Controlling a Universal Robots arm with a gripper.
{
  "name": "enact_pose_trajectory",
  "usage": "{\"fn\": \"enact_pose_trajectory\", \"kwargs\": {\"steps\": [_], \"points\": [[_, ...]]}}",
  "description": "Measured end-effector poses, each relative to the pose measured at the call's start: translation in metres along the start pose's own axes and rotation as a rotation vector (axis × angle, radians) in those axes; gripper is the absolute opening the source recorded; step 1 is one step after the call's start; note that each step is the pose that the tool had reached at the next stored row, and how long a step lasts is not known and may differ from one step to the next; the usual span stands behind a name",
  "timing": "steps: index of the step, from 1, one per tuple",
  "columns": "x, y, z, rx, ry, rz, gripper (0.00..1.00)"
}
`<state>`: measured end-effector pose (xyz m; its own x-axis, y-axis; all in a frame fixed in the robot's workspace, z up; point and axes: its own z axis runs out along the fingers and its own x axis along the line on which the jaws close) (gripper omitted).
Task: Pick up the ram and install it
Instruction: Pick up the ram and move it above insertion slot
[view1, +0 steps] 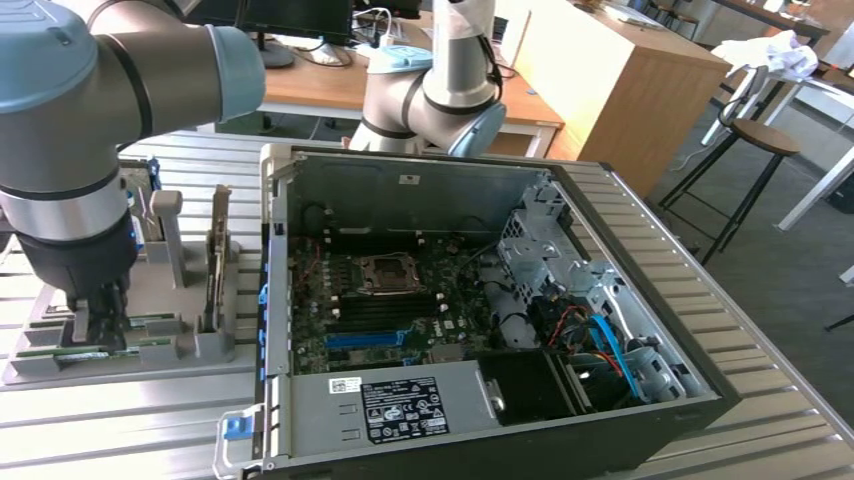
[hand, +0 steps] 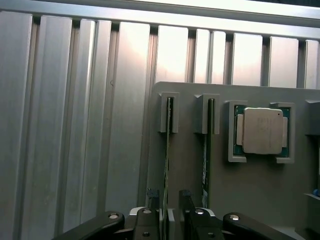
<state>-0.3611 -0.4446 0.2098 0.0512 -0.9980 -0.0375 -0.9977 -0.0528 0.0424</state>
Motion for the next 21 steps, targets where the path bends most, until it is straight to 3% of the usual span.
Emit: {"fn": "enact_pose_trajectory", "kwargs": {"steps": [12, 21], "points": [[0.0004, -0.0004, 0.0096, 0.0001, -0.0001, 0.000, 0.30], [0.0004, -0.0004, 0.0103, 0.0002, -0.0014, 0.000, 0.30]]}}
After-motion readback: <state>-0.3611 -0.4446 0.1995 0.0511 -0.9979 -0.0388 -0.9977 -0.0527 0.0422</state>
